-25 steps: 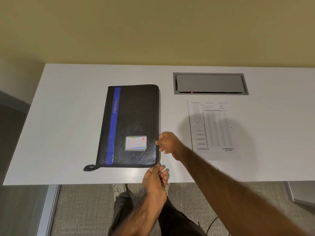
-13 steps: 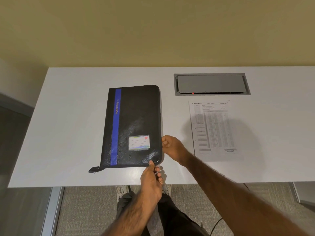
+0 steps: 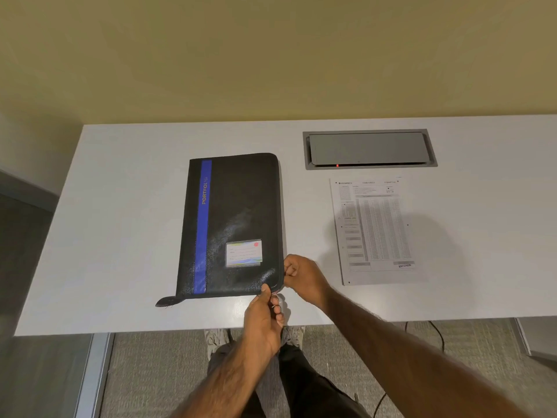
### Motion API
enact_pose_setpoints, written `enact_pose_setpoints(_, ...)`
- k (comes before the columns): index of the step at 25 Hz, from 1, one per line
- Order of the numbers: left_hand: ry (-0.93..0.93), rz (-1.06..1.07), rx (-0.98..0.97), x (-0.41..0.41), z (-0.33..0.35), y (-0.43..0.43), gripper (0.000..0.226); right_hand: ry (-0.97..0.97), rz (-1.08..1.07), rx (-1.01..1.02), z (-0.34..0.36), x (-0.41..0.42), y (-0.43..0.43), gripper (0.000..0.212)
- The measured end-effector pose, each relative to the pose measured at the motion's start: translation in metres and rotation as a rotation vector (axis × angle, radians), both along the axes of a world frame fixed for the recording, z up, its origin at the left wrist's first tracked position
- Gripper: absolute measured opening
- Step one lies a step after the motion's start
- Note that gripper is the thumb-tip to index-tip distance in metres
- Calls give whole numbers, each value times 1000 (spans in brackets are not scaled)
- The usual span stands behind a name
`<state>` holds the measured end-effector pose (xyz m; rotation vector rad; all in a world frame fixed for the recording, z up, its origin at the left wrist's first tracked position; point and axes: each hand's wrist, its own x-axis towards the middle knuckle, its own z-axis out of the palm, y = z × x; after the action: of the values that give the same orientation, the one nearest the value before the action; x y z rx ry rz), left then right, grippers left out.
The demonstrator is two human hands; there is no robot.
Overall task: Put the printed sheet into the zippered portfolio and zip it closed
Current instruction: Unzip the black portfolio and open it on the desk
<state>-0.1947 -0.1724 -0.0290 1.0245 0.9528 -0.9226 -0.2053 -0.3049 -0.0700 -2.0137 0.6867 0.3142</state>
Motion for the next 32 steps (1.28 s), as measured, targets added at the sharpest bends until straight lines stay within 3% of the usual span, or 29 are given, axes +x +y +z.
enact_pose_setpoints(4, -11, 1, -12, 1, 0, -3, 29, -51, -51, 64, -2, -7, 3, 18)
enact_pose_setpoints(7, -15, -6, -11, 1, -2, -1, 27, -68, -58, 184, 2, -5, -1, 42)
enact_pose_setpoints(8, -18, -12, -13, 2, -2, -1, 28, -70, -64, 175, 3, -4, -2, 40)
enact_pose_setpoints(12, -12, -23, -24, 3, -5, 0, 32, -37, -76, 27, 5, 6, -6, 8)
enact_pose_setpoints(21, -47, -38, -28, 1, 1, -6, 26, -62, -31, -273, 12, -2, -1, 23)
enact_pose_setpoints(26, -85, -47, -4, -4, -1, -8, 38, -22, 20, -215, 10, -36, 15, 22)
enact_pose_setpoints(32, -10, 101, -50, -9, 0, -5, 27, -9, 111, -79, 9, -35, 5, 19)
